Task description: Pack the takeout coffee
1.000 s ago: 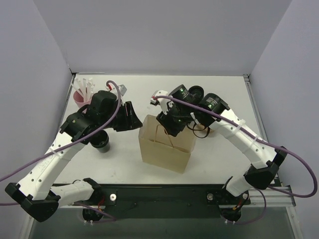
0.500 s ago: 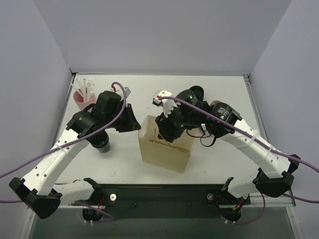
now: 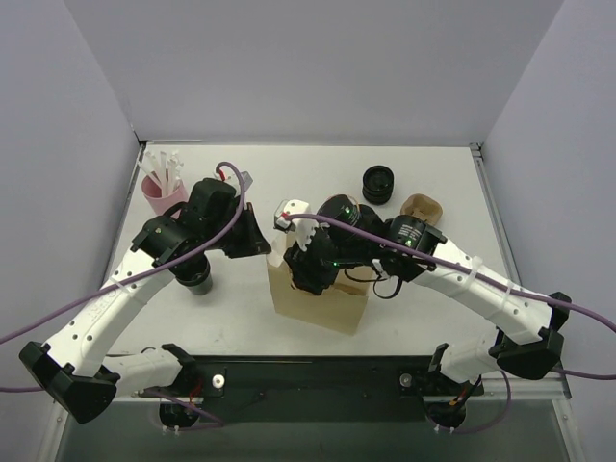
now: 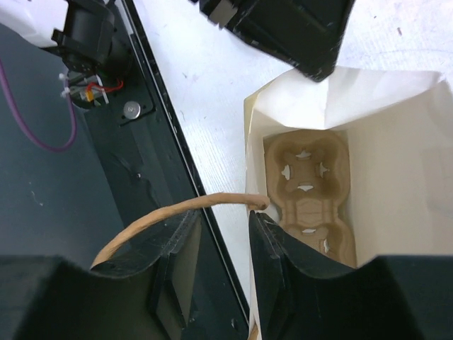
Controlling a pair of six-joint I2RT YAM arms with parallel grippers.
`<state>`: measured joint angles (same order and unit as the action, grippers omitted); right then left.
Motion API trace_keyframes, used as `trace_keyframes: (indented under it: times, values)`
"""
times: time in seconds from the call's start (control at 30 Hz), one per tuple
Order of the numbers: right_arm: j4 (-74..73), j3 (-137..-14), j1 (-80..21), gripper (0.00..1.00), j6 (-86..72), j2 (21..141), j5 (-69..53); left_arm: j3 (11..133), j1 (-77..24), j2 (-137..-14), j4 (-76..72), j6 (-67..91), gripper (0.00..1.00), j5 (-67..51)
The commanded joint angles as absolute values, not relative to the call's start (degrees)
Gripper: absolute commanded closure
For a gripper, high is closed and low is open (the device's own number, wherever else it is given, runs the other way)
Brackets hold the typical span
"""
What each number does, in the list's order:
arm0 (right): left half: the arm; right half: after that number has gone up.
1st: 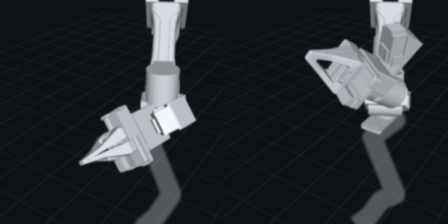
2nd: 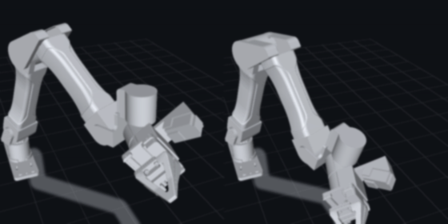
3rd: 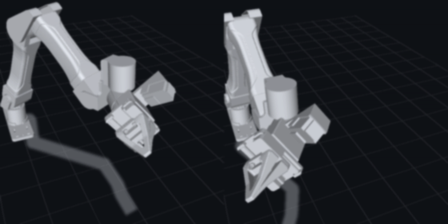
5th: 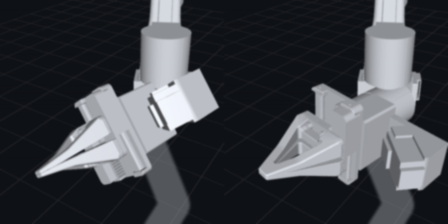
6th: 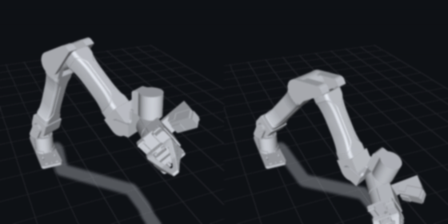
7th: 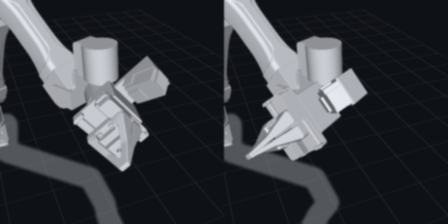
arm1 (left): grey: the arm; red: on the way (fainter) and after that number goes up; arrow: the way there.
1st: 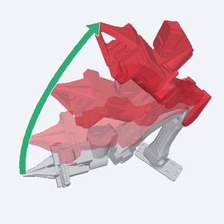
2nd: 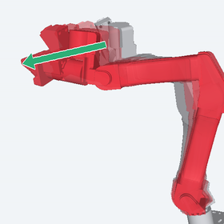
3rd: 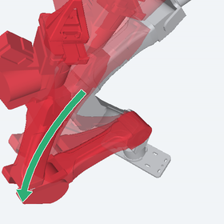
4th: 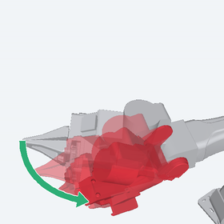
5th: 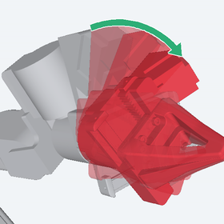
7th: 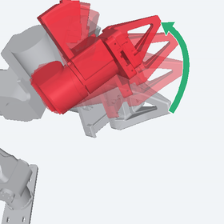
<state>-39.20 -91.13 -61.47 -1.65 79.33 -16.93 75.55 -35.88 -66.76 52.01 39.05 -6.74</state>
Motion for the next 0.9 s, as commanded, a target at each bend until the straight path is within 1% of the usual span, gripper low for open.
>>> trace_keyframes:
  times: [0.0,0.23,0.5,0.53,0.6,0.67,0.7,0.8,0.87]
  values:
    - [-38.7,-88.2,-63.3,0.66,-0.5,78.7,-14.9,75.7,-35.7,-66.0,50.3,40.1,0.93,-7.1]
    - [-42.6,-87.1,-66.7,0.67,3.9,79.9,-7.6,76.1,-35.7,-66.4,50.9,40.2,0.94,-6.8]
    - [-44.5,-85.8,-68.6,0.67,5.4,80.3,-1.7,76.9,-35.7,-66.9,51.6,40.3,0.92,-6.9]
    - [-44.4,-85.9,-68.6,0.67,5.3,80.5,-1.4,78.0,-35.7,-66.8,52.0,40.3,0.9,-6.9]
    - [-44.4,-85.9,-68.6,0.67,5.4,80.6,-0.9,80.0,-35.6,-67.1,53.2,40.0,0.79,-6.6]
    - [-44.3,-86.0,-68.6,0.67,5.4,80.9,-0.4,84.2,-35.4,-67.5,55.5,40.0,0.71,-6.3]
    - [-44.2,-86.0,-68.6,0.67,5.4,81.0,-0.2,85.6,-35.4,-67.6,56.3,40.3,0.63,-6.3]
    - [-44.3,-86.0,-68.6,0.67,5.3,81.4,-0.2,88.9,-35.4,-66.6,59.0,43.1,0.55,-6.0]
    - [-44.2,-85.9,-68.6,0.67,4.9,81.4,-0.2,87.8,-35.4,-64.4,58.9,47.0,0.55,-7.5]
